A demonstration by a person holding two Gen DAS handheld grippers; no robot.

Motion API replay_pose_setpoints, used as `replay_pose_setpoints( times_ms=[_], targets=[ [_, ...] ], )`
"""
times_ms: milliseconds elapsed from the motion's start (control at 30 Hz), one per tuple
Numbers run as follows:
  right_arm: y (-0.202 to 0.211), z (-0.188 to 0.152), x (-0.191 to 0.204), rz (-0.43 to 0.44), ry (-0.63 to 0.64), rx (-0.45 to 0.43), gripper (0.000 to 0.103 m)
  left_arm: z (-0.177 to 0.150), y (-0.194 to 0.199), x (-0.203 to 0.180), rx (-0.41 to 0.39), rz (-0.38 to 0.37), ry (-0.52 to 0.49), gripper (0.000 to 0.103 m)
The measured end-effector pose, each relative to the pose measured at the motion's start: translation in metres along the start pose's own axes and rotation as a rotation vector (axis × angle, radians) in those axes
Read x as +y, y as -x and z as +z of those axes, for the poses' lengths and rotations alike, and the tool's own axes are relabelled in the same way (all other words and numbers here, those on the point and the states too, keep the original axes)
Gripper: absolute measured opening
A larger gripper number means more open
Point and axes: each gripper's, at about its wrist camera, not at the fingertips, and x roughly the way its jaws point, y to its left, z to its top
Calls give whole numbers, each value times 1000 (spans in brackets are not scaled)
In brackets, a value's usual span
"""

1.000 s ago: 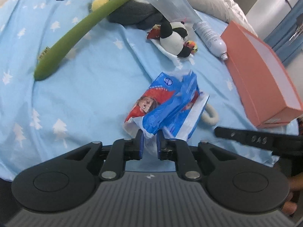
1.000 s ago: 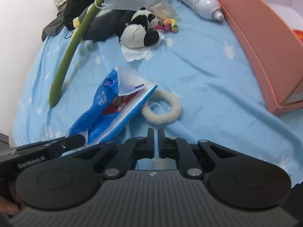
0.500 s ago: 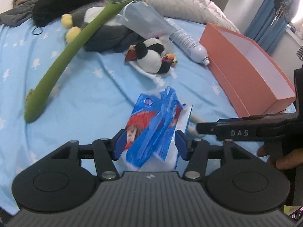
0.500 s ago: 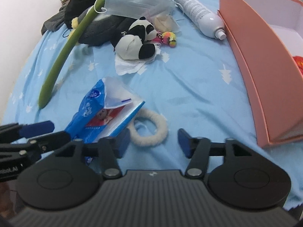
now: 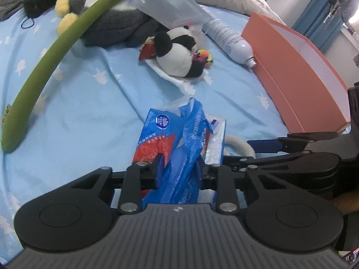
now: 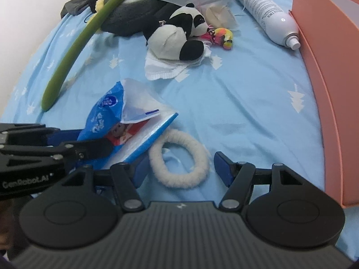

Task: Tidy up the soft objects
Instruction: 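Lift the wipe pack with the left gripper while the right gripper reaches the white hair tie, then close the right gripper on the white hair tie and lift it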

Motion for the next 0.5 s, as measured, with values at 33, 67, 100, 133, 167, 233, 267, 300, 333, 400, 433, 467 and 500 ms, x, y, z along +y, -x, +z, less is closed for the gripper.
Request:
replay_pose_setpoints(
  times_ms=[33,67,100,133,167,233,267,300,333,400,433,467,500],
  targets=[
    [-1,1,0,0,6,0,61,0,-2,2,2,3,9,25],
    [-2,1,1,1,15,0,60,1,-3,3,2,5,20,23],
    [-3,2,2,6,21,1,57,1,-4,4,3,6,26,22],
    [-3,3,2,14,21,3,51,1,-4,5,4,7,33,19],
    [-3,3,1,25,18,4,47,2,-5,6,5,8,41,16],
    [-4,4,1,27,15,7,28,2,-5,5,7,3,48,12],
    [-4,5,1,25,16,8,24,2,-4,4,5,7,47,11],
    [-4,5,1,25,15,10,21,2,-4,3,1,13,44,10],
    [-3,5,1,28,13,10,18,2,-3,3,0,15,43,9],
    [-1,4,1,27,10,9,16,2,-1,4,-2,19,49,9],
    [1,3,2,22,11,7,15,1,1,4,-5,19,53,8],
    [3,1,3,14,13,4,15,1,3,4,-8,20,54,7],
    [5,0,3,9,14,2,14,1,6,3,-12,24,55,7]
  ],
)
